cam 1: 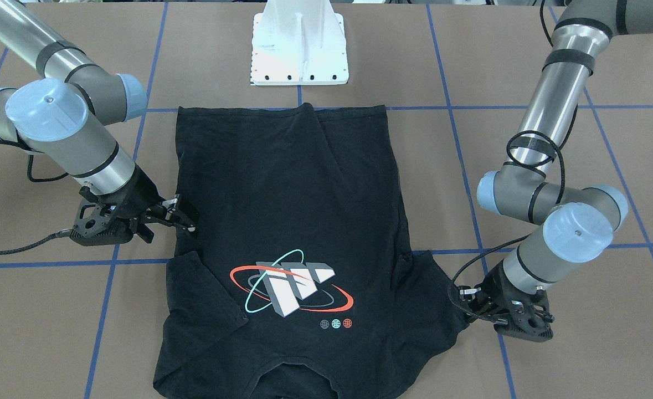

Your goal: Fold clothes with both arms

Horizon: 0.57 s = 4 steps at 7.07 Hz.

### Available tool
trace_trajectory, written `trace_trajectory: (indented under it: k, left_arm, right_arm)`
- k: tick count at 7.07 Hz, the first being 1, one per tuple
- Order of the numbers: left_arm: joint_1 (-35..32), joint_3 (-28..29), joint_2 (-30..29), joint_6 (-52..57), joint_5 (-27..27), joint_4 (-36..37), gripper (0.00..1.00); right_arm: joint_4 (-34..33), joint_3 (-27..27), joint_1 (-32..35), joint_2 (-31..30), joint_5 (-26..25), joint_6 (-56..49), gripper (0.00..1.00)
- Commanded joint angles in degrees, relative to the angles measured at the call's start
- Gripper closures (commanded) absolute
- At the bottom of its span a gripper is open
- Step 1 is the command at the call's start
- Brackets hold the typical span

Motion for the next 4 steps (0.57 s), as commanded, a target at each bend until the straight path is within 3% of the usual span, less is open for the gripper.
trace_trajectory:
  k: [1, 4]
  left_arm:
    - [-1.27, -5.22, 0.24, -1.52, -3.05, 1.27, 1.0]
    - [1.87, -7.98, -2.91, -13.99, -2.54, 4.97, 1.0]
  right_arm:
    - [-0.02, -0.01, 0.49, -0.04, 0.3, -0.01, 0.0]
    - [-0.29, -0.18, 0.93, -0.12, 0.3, -0.1, 0.0]
